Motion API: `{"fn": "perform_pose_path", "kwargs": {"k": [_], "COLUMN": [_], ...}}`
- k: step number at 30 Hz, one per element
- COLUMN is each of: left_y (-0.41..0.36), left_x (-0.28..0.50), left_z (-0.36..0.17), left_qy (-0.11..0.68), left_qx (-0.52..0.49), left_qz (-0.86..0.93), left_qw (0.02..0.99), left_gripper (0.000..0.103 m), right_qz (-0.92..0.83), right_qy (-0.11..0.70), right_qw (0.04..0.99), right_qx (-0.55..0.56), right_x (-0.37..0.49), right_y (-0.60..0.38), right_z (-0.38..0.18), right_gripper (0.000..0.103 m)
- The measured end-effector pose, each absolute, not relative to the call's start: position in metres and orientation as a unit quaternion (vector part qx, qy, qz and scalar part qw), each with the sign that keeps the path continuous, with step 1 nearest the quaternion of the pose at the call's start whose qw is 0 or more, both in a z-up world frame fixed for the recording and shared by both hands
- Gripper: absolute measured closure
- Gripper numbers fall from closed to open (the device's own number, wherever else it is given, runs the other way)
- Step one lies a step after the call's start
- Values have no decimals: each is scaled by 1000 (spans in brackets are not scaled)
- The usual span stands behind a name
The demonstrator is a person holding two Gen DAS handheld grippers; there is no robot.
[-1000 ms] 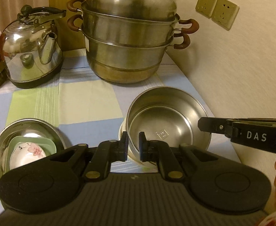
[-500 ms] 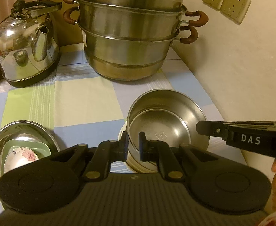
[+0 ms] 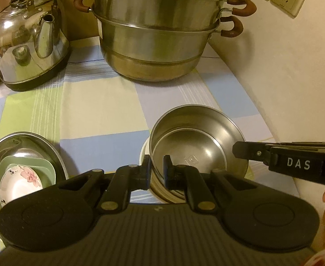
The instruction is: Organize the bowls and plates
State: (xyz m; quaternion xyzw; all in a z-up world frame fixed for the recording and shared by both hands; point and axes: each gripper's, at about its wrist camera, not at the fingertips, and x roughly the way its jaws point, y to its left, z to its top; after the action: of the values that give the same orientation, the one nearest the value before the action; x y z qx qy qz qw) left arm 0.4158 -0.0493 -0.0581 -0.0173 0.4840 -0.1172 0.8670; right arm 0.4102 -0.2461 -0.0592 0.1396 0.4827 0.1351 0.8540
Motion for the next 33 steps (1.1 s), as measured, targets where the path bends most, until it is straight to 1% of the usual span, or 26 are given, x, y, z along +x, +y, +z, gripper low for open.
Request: {"fn": "perform_pose_path", "kwargs": {"k": [13, 15, 16, 17, 18, 19, 20, 21, 27, 31, 33], "left_y": [-47, -46, -46, -46, -45, -45, -44, -44, -35, -26, -22], "left_x": [416, 414, 412, 411, 410, 407, 406, 402, 382, 361, 349], "left_z": [-58, -54, -52, -50, -49, -46, -45, -42, -30, -21, -18], "left_qy": [481, 475, 473, 471, 469, 466, 465, 462, 455, 451, 449], "left_qx": [-28, -28, -28, -29, -30, -30, -30, -29, -34, -36, -35], "left_qz": [-116, -119, -120, -121, -122, -123, -124, -124, -128, -128, -126], "left_qw": [868, 871, 872, 873, 874, 875, 876, 877, 881, 883, 884], "left_gripper": [92, 92, 90, 88, 87, 87, 87, 87, 84, 78, 77], "right_qz": [130, 129, 128, 129, 128, 128, 128, 129, 127, 130, 132], "right_qy": [493, 489, 486, 483, 481, 479, 475, 471, 461, 455, 451], "right_qw": [850, 853, 855, 856, 858, 859, 861, 864, 869, 872, 873], "right_qx": [133, 130, 130, 131, 130, 128, 126, 124, 126, 128, 128], "right_x": [414, 412, 411, 410, 408, 406, 403, 401, 383, 366, 355], "right_y": [-242, -242, -243, -243, -244, -244, -244, -244, -246, -246, -246], "right_z": [-66, -65, -64, -63, -62, -60, -59, -57, -49, -44, -40], "right_gripper": [95, 93, 92, 87, 78, 71, 60, 57, 55, 52, 52]}}
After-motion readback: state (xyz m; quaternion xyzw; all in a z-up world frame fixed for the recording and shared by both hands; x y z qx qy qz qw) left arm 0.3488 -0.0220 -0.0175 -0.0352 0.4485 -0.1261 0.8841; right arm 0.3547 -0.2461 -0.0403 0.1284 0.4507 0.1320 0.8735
